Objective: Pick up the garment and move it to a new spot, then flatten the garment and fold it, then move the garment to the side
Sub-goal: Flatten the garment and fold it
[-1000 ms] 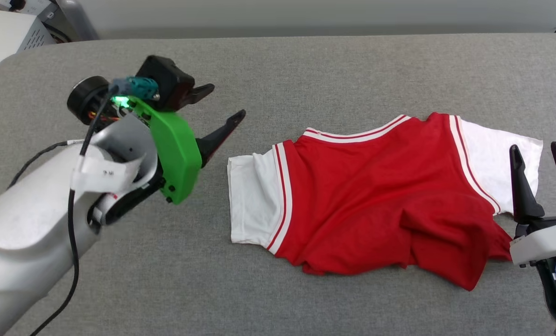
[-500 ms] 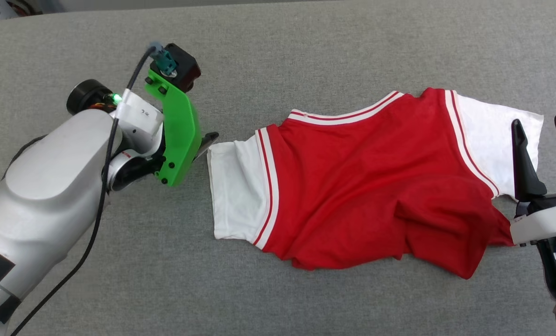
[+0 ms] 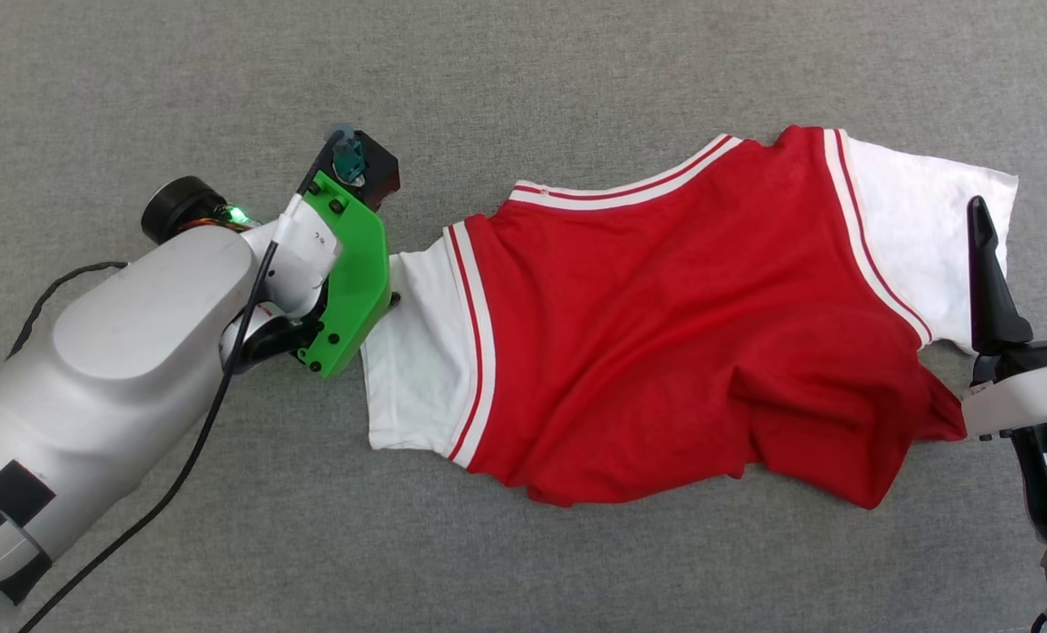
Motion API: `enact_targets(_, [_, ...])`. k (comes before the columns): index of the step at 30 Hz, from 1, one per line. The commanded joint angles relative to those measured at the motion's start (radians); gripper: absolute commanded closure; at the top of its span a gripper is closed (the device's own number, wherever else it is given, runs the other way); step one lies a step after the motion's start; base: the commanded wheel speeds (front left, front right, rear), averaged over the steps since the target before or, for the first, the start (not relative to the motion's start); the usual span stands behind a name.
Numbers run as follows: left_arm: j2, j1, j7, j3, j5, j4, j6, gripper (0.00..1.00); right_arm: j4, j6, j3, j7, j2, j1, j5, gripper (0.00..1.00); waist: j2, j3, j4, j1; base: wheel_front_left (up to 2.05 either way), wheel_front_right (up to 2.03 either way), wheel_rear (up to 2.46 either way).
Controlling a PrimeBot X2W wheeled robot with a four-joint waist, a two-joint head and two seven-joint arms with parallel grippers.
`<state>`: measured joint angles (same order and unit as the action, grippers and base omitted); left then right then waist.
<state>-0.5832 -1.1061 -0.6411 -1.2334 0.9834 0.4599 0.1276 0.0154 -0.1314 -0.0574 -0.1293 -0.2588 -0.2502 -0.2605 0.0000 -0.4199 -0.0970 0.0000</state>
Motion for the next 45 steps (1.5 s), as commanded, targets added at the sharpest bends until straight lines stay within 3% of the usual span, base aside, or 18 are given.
enact_targets(1, [0.007, 0.047, -0.017, -0.041, -0.01, 0.007, 0.003, 1.0, -0.006, 0.001, 0.0, -0.011, -0.004, -0.018, 0.003, 0.0, 0.0, -0.003, -0.001, 0.0, 0.0, 0.0, 0.0])
enact_targets(5, [-0.019, 0.052, 0.038, -0.045, -0.053, -0.007, 0.003, 1.0, -0.018, 0.001, -0.001, -0.014, -0.008, -0.022, 0.003, 0.0, 0.0, 0.01, 0.004, 0.0, 0.0, 0.0, 0.0])
enact_targets(13, [-0.069, 0.09, 0.322, 0.009, -0.026, 0.02, 0.002, 1.0, -0.041, 0.001, -0.014, -0.009, -0.029, 0.008, -0.001, 0.0, 0.0, 0.089, 0.034, 0.0, 0.0, 0.0, 0.0])
enact_targets(22, [-0.161, 0.214, 0.495, 0.095, 0.043, -0.057, -0.083, 1.0, -0.016, 0.001, -0.032, 0.049, -0.106, -0.007, -0.006, 0.0, 0.0, 0.133, 0.071, 0.0, 0.0, 0.0, 0.0])
enact_targets(29, [-0.271, 0.311, 0.569, 0.147, 0.081, -0.211, -0.206, 1.0, -0.027, 0.001, 0.032, 0.23, -0.267, -0.112, -0.037, 0.0, 0.0, 0.117, 0.118, 0.0, 0.0, 0.0, 0.0])
enact_targets(33, [-0.306, 0.342, 0.586, 0.154, 0.082, -0.288, -0.252, 1.0, -0.064, 0.001, 0.126, 0.433, -0.367, -0.169, -0.132, 0.0, 0.0, 0.1, 0.142, 0.0, 0.0, 0.0, 0.0])
enact_targets(39, [-0.309, 0.341, 0.593, 0.159, 0.065, -0.368, -0.299, 1.0, -0.168, 0.001, 0.233, 0.788, -0.468, -0.273, -0.337, 0.0, 0.0, 0.056, 0.173, 0.0, 0.0, 0.0, 0.0])
enact_targets(45, [-0.296, 0.314, 0.598, 0.163, 0.039, -0.418, -0.319, 1.0, -0.239, 0.001, 0.306, 0.951, -0.508, -0.378, -0.396, 0.0, 0.0, -0.002, 0.199, 0.0, 0.0, 0.0, 0.0])
